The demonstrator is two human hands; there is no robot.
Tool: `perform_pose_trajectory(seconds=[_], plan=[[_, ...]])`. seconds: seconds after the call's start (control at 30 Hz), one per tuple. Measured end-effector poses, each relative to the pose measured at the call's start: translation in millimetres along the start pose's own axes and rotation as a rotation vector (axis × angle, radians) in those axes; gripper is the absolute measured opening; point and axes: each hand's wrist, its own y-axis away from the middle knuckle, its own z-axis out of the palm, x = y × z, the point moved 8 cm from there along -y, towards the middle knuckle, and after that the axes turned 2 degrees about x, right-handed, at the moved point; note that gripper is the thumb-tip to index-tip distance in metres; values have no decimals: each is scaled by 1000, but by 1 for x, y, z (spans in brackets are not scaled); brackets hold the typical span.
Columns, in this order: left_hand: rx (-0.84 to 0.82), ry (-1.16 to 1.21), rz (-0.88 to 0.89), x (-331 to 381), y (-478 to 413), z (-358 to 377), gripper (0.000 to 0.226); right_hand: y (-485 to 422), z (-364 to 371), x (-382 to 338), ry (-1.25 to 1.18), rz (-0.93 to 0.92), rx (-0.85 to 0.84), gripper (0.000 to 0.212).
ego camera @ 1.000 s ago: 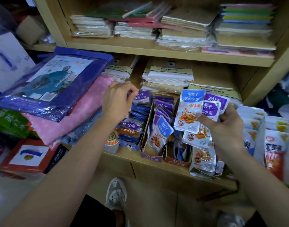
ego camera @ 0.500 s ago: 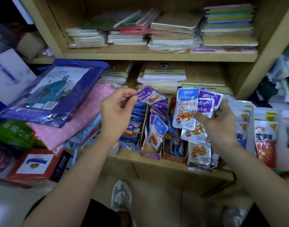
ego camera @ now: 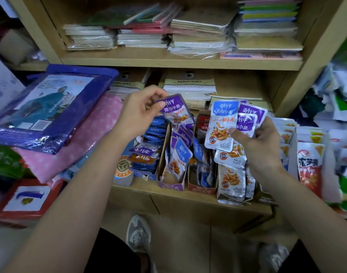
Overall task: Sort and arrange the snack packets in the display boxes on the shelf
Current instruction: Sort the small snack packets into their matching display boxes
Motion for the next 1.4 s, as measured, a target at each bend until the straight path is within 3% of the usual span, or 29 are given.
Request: perform_pose_trajectory(seconds=[0.17, 0.4, 0.7, 1.03, 1.23, 1.4], plan=[[4, -3, 66, 11, -15, -4, 21, 1, 2, 3, 6, 18, -16, 51], [-50, -55, -60, -27, -11, 25, 19, 1, 7, 5, 20, 18, -36, 51], [220, -347, -78, -20, 3, 1, 19, 2, 9, 5, 7, 26, -52, 51], [71, -419, -36, -9, 28, 4, 20, 10, 17, 0, 23, 3, -89, 46], [-267, -466, -143, -32, 38, 53, 11, 10, 16, 2, 22, 13, -87, 47], [-374, -472, -173, -34, 43, 60, 16, 6, 10, 3, 24, 20, -59, 51]])
